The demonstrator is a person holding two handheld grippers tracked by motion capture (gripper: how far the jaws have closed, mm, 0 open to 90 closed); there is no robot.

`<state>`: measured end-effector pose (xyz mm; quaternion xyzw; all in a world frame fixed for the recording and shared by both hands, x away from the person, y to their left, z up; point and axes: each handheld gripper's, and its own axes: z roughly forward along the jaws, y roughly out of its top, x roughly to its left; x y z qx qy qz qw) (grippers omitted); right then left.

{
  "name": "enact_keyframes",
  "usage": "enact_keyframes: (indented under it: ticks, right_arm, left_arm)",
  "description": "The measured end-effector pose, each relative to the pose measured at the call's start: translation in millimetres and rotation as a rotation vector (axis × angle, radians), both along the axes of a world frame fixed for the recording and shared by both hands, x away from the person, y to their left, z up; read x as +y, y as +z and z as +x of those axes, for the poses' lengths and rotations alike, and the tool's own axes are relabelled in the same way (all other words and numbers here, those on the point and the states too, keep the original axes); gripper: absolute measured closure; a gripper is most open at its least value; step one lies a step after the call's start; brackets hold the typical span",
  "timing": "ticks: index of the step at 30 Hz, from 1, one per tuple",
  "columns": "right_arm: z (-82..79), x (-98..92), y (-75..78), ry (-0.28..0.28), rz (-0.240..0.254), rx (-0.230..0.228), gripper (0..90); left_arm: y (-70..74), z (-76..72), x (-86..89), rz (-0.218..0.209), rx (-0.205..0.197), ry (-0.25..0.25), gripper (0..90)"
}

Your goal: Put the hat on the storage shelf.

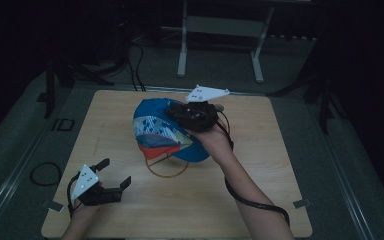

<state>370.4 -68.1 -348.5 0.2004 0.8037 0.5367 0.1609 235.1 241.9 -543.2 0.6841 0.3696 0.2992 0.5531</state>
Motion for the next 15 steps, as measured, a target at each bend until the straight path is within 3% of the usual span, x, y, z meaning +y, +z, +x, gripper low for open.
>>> enact_keyframes:
  ticks: [3, 6, 15]
  right_arm:
    - [-0.6, -6.1, -4.4, -0.006, -0.003, 0.009, 69.5]
    - [-0.6, -11.7, -7.4, 0.003, 0.026, 0.033, 68.9]
    - [-11.5, -32.1, -15.2, -0.004, 0.056, 0.032, 64.0]
  left_arm:
    - [-0.5, 0.4, 0.2, -0.002, 0.003, 0.0, 2.4]
    - [-0.6, 0.1, -0.2, -0.003, 0.005, 0.0, 2.4]
    - [-0.5, -0.8, 1.1, -0.017, -0.002, -0.001, 2.4]
